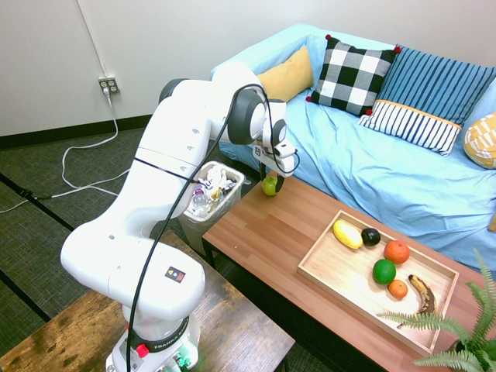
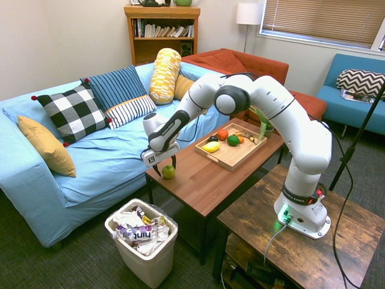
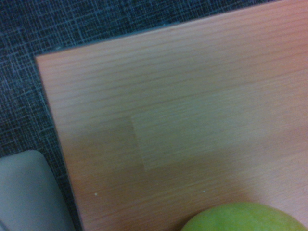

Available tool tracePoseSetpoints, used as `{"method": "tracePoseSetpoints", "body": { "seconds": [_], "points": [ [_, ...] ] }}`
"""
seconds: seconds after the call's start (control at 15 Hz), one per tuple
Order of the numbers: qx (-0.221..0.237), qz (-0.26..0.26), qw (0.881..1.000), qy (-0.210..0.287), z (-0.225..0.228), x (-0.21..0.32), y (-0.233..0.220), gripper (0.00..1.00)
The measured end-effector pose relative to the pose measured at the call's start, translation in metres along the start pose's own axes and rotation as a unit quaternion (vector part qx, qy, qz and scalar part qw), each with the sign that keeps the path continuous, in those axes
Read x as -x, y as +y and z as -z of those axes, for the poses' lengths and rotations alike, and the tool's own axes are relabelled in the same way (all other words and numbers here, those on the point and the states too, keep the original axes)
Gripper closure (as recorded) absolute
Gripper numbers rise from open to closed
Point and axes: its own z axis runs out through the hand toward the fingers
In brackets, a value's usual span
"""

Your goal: Put the apple in the tray

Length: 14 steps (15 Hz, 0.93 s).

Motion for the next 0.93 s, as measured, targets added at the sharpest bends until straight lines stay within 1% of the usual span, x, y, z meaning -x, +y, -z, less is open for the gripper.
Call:
{"method": "tracePoseSetpoints", "body": {
  "seconds": [0.53, 0.6, 0.73, 0.93],
  "points": [
    [-0.004, -0.016, 1.0, -0.011, 0.001, -0.007, 0.001, 1.0],
    [-0.009, -0.023, 1.0, -0.01, 0.007, -0.016, 0.002, 1.0],
    [-0.024, -0.042, 0.999, -0.002, 0.035, -0.044, 0.008, 1.0],
    [-0.04, -0.072, 0.997, 0.007, 0.079, -0.092, 0.03, 1.0]
  ]
}}
